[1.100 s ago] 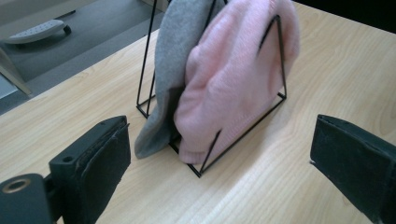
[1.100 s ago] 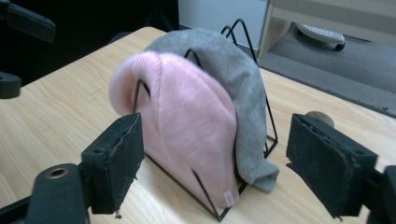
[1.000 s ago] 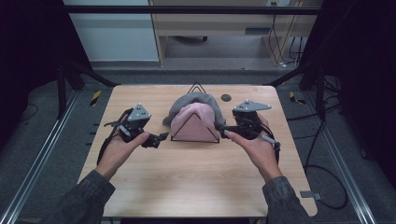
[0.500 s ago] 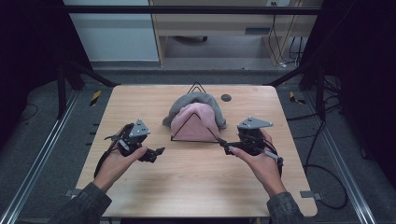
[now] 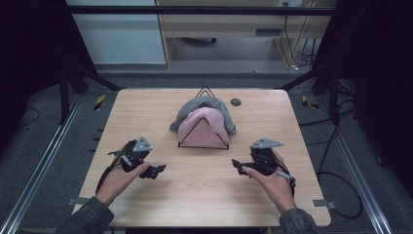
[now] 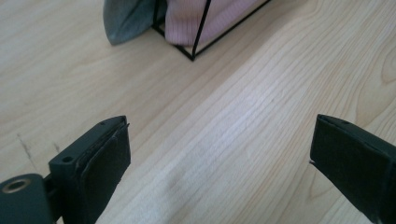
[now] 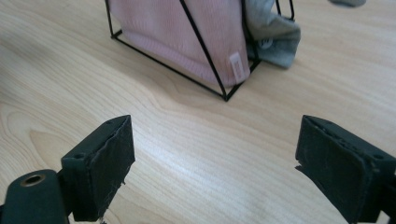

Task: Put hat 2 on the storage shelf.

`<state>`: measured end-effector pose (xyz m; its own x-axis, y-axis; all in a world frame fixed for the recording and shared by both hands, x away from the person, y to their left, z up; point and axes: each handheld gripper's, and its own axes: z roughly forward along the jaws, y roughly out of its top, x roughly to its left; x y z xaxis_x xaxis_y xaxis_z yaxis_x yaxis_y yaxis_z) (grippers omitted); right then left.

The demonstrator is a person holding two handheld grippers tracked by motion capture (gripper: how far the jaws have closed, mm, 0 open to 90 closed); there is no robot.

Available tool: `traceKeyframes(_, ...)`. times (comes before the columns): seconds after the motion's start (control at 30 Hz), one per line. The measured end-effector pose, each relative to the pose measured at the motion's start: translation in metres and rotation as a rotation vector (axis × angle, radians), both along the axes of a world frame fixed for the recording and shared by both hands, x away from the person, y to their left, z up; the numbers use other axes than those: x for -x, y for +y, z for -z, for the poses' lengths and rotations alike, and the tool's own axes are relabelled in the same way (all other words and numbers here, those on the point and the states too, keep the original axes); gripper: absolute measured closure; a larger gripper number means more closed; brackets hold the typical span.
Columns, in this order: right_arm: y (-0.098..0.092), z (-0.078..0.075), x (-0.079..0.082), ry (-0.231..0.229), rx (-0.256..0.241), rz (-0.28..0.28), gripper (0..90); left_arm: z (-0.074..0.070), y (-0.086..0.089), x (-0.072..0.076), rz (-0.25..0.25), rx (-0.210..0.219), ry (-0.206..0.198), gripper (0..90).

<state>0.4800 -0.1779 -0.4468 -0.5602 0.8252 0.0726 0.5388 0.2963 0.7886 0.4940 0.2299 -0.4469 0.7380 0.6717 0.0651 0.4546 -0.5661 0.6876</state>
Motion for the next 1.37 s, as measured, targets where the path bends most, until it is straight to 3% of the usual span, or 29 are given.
traceKeyframes(0.2,0.001,0.018,0.001,0.051,0.003,-0.002,11.9,0.021,0.008,0.001,-0.015,-0.012,0.044,4.5)
traceKeyframes(0.57,0.002,0.036,-0.001,0.107,0.019,0.008,10.9,0.037,0.010,-0.001,-0.017,-0.017,0.104,4.4)
traceKeyframes(0.77,0.004,0.046,-0.001,0.132,0.044,0.001,10.0,0.042,0.010,-0.002,-0.015,-0.010,0.118,4.2)
traceKeyframes(0.97,0.010,0.053,-0.001,0.156,0.070,-0.009,8.1,0.050,0.009,-0.003,-0.029,-0.038,0.126,1.9)
traceKeyframes(1.13,0.014,0.056,0.002,0.130,0.100,-0.018,5.7,0.052,0.012,-0.003,-0.018,-0.037,0.104,0.0)
traceKeyframes(1.23,0.016,0.061,0.005,0.076,0.141,-0.037,3.4,0.053,0.014,-0.002,-0.009,-0.027,0.092,0.0)
traceKeyframes(1.37,0.017,0.065,0.008,0.040,0.124,-0.038,1.2,0.054,0.014,-0.002,-0.006,-0.023,0.088,0.0)
